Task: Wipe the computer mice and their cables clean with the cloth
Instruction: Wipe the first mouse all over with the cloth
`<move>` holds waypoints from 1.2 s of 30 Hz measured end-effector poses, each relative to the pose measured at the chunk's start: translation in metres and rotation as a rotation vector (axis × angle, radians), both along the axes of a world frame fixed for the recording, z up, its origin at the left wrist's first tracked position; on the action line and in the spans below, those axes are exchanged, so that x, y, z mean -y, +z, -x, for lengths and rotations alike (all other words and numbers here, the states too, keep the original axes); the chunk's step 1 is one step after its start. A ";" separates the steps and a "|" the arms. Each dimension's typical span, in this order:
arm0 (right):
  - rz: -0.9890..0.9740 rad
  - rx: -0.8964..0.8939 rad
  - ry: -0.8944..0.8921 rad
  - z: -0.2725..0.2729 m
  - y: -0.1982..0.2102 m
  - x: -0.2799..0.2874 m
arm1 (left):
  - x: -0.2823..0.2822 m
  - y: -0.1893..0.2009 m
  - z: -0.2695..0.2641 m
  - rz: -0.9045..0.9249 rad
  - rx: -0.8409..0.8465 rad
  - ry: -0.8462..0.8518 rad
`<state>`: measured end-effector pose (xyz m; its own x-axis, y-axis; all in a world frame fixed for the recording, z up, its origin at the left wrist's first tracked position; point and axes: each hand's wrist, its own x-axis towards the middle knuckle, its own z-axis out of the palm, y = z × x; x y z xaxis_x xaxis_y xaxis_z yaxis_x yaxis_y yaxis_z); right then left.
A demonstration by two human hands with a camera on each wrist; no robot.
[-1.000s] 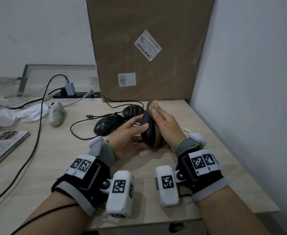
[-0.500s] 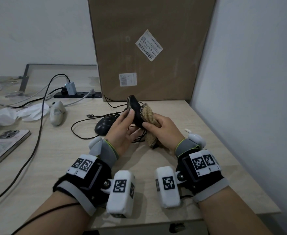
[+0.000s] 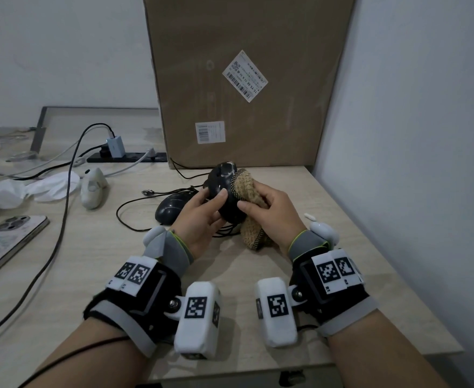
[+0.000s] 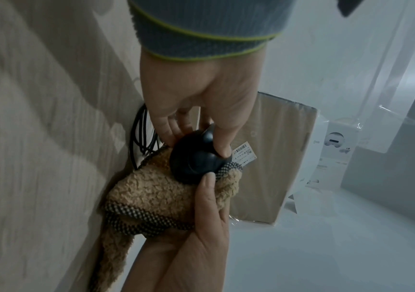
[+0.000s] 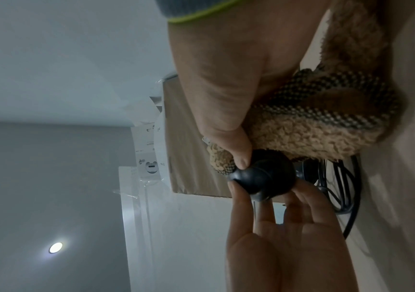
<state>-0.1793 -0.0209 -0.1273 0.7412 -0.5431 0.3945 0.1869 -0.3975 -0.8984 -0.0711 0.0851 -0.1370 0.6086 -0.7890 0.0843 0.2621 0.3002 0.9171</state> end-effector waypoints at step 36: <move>-0.193 -0.019 0.057 0.002 0.004 0.006 | -0.004 0.013 0.011 -0.075 -0.309 -0.161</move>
<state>-0.1815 -0.0268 -0.1232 0.7792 -0.5643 0.2729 0.1868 -0.2067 -0.9604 -0.0823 0.0893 -0.1241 0.4639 -0.8738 -0.1463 0.5689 0.1672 0.8052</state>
